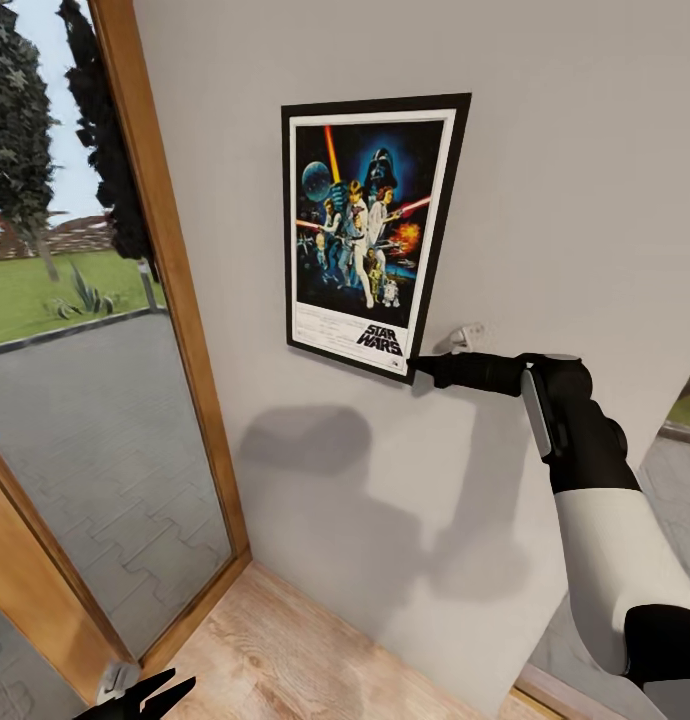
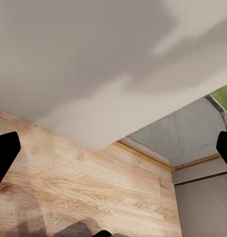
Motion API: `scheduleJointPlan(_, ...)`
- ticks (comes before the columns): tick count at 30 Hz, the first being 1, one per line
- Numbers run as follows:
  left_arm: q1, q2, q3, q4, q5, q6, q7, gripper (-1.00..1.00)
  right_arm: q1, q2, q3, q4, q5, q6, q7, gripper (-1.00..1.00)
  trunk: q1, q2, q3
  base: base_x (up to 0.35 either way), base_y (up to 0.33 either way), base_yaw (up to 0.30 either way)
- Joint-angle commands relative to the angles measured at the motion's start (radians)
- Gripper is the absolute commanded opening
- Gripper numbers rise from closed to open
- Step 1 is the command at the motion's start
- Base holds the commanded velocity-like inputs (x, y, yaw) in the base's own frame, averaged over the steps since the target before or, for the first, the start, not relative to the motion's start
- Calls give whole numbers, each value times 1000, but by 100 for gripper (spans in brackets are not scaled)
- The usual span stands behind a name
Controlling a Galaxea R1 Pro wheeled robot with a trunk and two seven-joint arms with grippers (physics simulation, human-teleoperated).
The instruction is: Pick up the poster from the kitchen countertop and hang it on one of the wall nails in the kitchen.
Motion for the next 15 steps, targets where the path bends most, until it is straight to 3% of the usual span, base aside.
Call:
scheduleJointPlan(1,-1,1,-8,0,10,1,-1,100,-1,0,-2,-1,3,7,8,-100,1,-2,-2,0,0,0)
scheduleJointPlan(15,-1,1,-8,0,10,1,-1,100,0,0,-2,-1,3,7,7,-100,1,-2,-2,0,0,0)
